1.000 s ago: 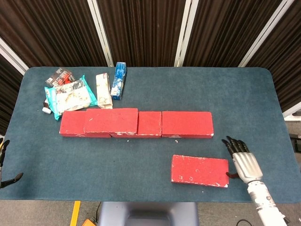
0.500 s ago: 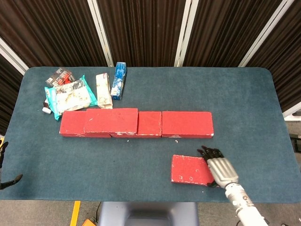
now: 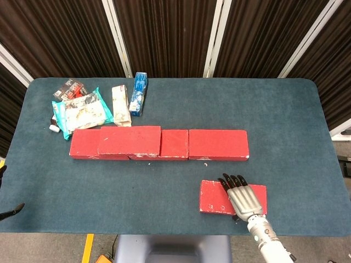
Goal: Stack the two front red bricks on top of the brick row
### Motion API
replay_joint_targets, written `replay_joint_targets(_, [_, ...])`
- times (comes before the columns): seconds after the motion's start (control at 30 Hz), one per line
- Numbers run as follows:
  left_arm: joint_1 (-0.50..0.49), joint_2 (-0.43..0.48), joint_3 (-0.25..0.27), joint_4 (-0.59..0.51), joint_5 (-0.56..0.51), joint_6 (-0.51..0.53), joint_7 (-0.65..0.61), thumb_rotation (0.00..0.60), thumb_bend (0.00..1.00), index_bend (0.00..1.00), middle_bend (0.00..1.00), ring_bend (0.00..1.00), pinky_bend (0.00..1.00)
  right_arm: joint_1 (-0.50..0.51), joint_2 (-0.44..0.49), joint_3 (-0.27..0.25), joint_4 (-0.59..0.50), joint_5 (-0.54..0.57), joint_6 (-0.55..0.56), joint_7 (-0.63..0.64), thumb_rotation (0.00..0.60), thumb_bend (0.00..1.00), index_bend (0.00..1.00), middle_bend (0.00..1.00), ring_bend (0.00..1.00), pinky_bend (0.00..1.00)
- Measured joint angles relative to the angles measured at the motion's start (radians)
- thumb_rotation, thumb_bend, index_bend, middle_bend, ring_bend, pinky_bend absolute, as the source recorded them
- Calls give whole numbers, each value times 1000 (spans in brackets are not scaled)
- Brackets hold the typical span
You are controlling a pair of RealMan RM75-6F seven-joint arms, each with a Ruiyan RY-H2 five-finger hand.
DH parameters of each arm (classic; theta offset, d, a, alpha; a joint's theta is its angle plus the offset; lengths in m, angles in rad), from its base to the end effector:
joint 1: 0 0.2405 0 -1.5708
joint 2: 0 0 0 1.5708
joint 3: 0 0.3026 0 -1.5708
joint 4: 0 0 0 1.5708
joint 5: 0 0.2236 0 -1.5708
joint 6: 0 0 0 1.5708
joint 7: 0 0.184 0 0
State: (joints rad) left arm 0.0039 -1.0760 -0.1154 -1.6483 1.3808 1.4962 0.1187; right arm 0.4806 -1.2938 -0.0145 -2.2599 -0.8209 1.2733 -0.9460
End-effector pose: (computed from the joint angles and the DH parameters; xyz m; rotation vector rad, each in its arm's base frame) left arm -0.3844 0.2050 0.2009 -1.2366 -0.8592 -0.7350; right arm -0.1998 -0.2446 0.0192 1.8604 -1.1375 0.4858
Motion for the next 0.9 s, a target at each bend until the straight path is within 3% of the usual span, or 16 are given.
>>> replay_joint_targets(0.9, [-11,-5,4,-32,-67,5,70,600,0,0,0,0,34,51,-68,-19,156,89,-14,100,600,0,0,13,0,0])
